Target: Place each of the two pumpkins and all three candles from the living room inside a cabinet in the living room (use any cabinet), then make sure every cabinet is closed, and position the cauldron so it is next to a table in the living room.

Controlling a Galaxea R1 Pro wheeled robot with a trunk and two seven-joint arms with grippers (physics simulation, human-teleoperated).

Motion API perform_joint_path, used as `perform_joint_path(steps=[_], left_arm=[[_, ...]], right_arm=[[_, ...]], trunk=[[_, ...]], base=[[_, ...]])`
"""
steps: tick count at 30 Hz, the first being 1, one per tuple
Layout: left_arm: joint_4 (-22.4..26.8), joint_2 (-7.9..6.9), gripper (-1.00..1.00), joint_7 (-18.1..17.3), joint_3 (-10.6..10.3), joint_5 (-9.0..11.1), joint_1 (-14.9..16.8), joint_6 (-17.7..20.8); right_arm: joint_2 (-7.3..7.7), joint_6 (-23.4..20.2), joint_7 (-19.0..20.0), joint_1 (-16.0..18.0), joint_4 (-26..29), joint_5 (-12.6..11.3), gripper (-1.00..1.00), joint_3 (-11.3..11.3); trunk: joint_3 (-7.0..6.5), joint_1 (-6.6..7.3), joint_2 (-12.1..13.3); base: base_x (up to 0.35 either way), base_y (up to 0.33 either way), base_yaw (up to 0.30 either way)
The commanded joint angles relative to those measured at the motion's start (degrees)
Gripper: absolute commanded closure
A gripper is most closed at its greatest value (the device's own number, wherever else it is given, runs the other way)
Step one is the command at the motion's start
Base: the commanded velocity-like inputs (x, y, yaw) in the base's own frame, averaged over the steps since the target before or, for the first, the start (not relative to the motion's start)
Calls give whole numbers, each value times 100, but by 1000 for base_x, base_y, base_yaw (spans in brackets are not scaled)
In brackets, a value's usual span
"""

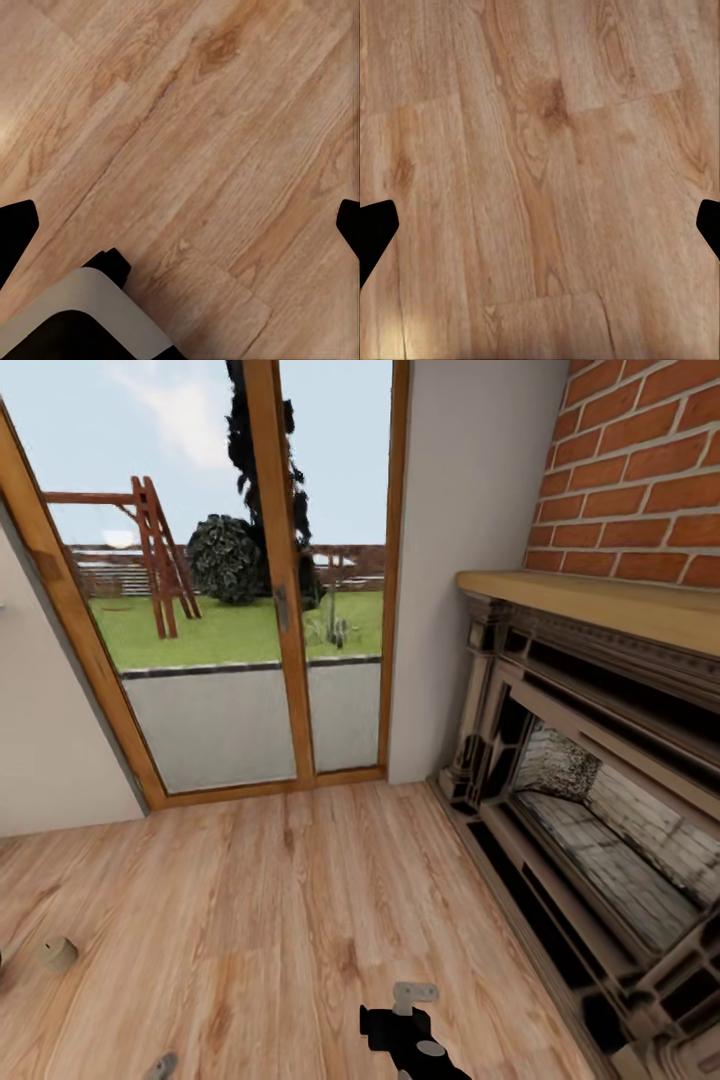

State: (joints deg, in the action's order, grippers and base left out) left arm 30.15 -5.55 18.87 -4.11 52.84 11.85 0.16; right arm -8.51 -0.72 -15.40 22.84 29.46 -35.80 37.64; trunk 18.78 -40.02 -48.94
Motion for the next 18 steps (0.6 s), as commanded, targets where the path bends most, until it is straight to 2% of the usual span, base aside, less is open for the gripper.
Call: perform_joint_path(steps=[1,4,9,18], left_arm=[[14,-9,-100,47,-44,32,2,2],[16,0,-100,47,-51,22,2,2],[29,9,-100,47,-55,20,2,8],[52,33,-100,47,-69,24,2,17]], right_arm=[[3,-8,-51,6,8,-41,-100,46],[-5,-8,-51,7,2,-41,-100,49],[-26,-15,-51,9,2,7,-100,50],[-30,-18,-43,10,-29,20,-100,59]], trunk=[[7,-4,-5],[7,-4,-5],[7,-4,-5],[7,-4,-5]], base=[[340,0,0],[340,0,45],[305,0,230],[50,0,272]])
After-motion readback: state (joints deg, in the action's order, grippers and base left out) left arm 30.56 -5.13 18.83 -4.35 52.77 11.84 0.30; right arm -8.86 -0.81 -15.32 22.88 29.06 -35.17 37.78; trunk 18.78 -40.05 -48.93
